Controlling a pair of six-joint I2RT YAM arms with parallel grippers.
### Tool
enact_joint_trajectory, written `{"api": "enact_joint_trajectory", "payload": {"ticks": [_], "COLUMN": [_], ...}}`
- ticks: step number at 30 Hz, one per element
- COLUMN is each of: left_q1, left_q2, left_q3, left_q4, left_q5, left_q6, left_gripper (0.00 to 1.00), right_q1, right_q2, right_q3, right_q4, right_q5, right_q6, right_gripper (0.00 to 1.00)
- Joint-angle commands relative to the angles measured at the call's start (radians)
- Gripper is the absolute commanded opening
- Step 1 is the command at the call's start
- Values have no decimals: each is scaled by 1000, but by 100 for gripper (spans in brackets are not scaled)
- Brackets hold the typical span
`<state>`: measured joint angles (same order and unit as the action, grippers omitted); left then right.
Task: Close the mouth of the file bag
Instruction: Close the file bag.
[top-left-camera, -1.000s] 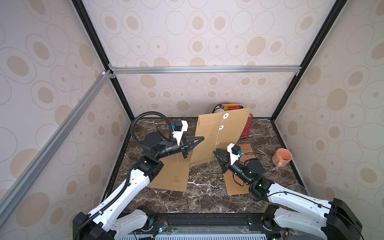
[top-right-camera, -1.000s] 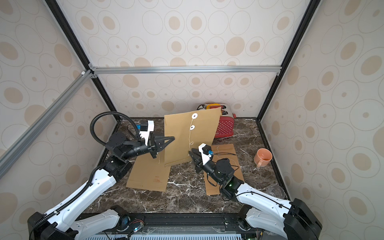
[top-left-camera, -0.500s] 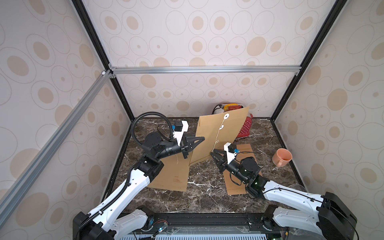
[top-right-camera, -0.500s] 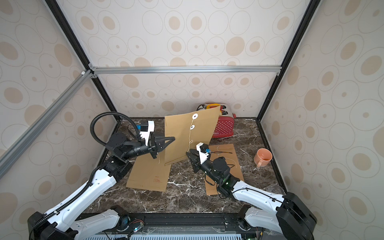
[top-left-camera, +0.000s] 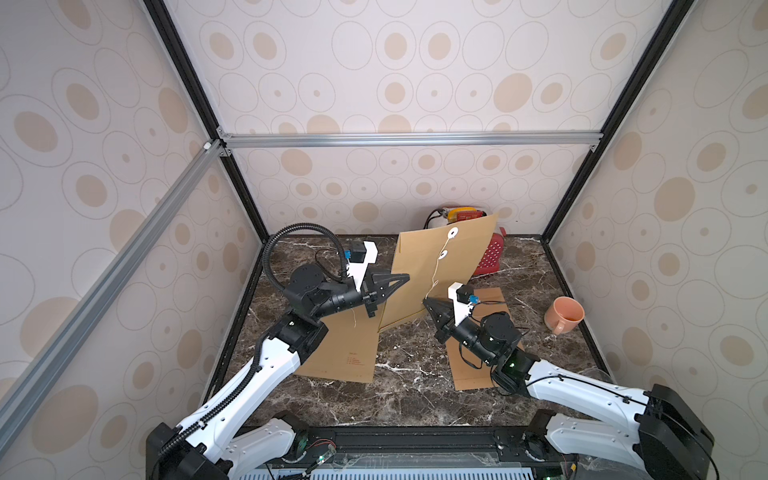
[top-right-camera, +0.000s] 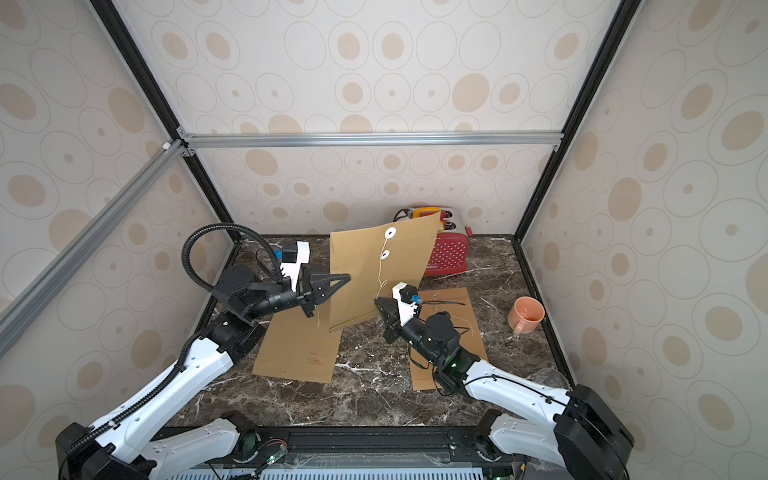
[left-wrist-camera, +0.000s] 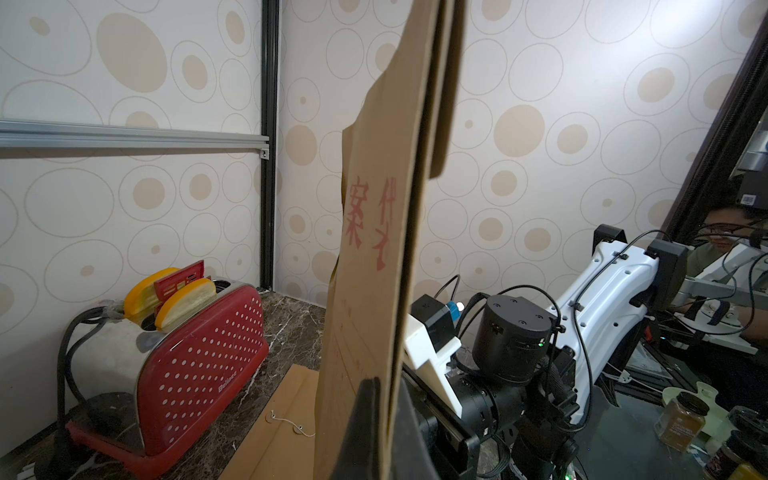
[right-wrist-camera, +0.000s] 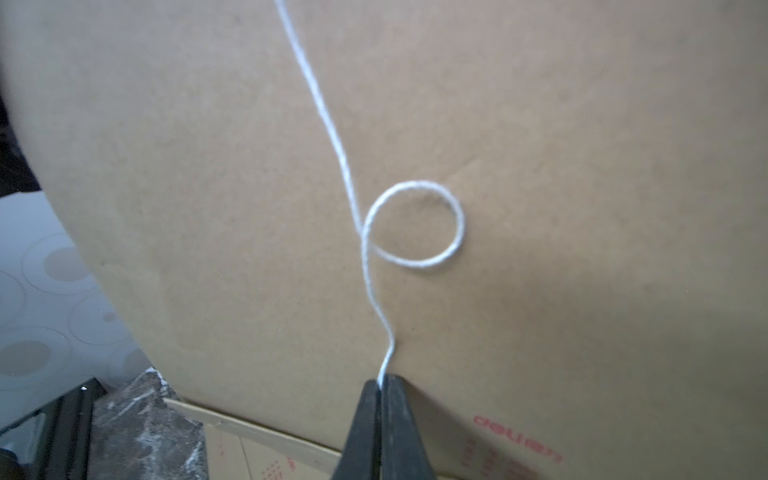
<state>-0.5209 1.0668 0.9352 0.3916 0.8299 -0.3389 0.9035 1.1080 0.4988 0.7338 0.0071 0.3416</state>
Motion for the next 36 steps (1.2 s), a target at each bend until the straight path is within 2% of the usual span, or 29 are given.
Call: {"api": "enact_joint_trajectory", "payload": {"ticks": [1,12,21,22,25,27,32,36], "left_q1": [-7,-5,-5,-4,-5,-5,-5,-8], "left_q2": [-14,-10,-15,-17,-19,-21,-31,-32], "left_q3": [9,2,3,3,10,21,47,48], "left_q4": [12,27,29,27,3,-28,-131,-138], "left_q5": [-9,-41,-41,-41,-33,-28,-39,-38], "left_q6": [21,1,-2,0,21,50,141,151], "left_gripper": [0,0,0,0,0,0,0,0], "right_q1": [5,5,5,5,5,5,5,5], "right_q2": [-40,-105,-115,-120,-145,-171,-258,-278], "right_q3": [-30,-125,-127,-131,-151,-169,-194,-168], "right_q4": [-26,-87,-115,-115,-103,-85,-113,-134], "right_q5": [36,-7,-30,-33,-45,-64,-24,-23], "right_q6": [-3,-28,-54,-56,-68,-93,-144,-166], "right_gripper": [0,0,0,2,25,33,38,39]}}
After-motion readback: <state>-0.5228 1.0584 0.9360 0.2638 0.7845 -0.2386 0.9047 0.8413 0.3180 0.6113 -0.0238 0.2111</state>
